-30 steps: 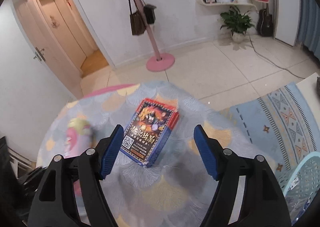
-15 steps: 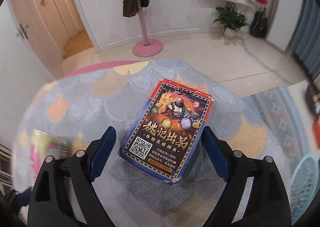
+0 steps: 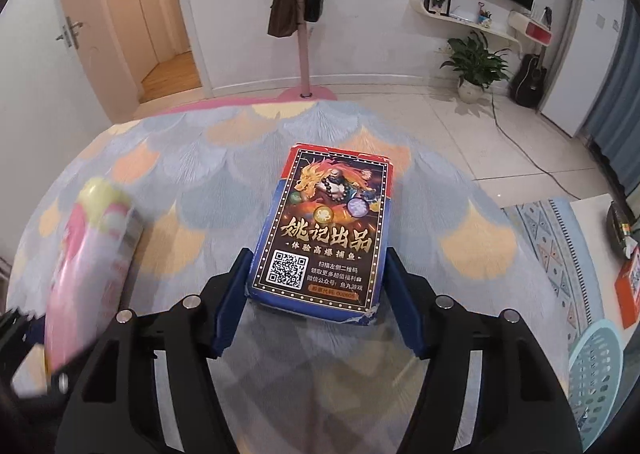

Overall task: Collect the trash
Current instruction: 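Grasp the pink-and-white bottle with the left gripper while the right grasps the red-and-blue card box, then carry the bottle and card box over the basket and open both grippers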

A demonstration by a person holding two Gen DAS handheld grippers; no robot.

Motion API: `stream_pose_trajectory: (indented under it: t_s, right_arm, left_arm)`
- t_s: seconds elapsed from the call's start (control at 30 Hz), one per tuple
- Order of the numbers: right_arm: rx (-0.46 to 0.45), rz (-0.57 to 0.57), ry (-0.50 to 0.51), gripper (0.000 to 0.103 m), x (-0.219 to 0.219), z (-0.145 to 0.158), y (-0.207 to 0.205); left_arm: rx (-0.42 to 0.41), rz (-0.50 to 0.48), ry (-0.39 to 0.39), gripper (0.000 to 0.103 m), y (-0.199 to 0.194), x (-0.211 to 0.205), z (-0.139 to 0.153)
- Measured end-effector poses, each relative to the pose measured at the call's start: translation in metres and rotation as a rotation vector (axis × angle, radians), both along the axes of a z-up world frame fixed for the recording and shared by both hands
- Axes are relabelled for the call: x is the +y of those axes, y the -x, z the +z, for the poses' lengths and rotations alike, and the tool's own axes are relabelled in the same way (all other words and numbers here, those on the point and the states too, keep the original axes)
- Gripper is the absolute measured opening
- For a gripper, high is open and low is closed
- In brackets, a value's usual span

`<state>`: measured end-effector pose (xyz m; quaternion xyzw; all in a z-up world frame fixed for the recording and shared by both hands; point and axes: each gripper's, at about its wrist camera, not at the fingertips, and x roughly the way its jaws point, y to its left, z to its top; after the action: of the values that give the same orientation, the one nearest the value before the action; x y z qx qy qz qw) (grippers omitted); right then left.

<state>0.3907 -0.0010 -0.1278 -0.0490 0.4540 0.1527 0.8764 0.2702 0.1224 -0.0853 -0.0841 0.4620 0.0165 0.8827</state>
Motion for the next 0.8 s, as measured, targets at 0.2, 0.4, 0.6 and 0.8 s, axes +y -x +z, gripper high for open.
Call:
stream_pose_trajectory:
  t_s: [0.2,0.4,0.6,0.8]
  right_arm:
    - [-0.005,0.007,-0.078,0.061,-0.035,0.012,0.038]
    - [-0.094,-0.043,-0.155,0.061,-0.089,0.044,0.086]
    - [-0.187,-0.143,-0.209,0.061,-0.155,0.084,0.117]
    - [-0.286,-0.335,-0.206,0.061,-0.244,0.117,0.149]
  left_arm:
    - [-0.051,-0.068,0.065,0.046,0.014,-0.014,0.007]
    - [-0.122,-0.154,0.062,0.046,0.027,-0.052,0.031]
    - [-0.192,-0.253,0.066,0.046,0.038,-0.103,0.062]
    - [-0.202,-0.367,0.166,0.046,0.038,-0.160,0.086]
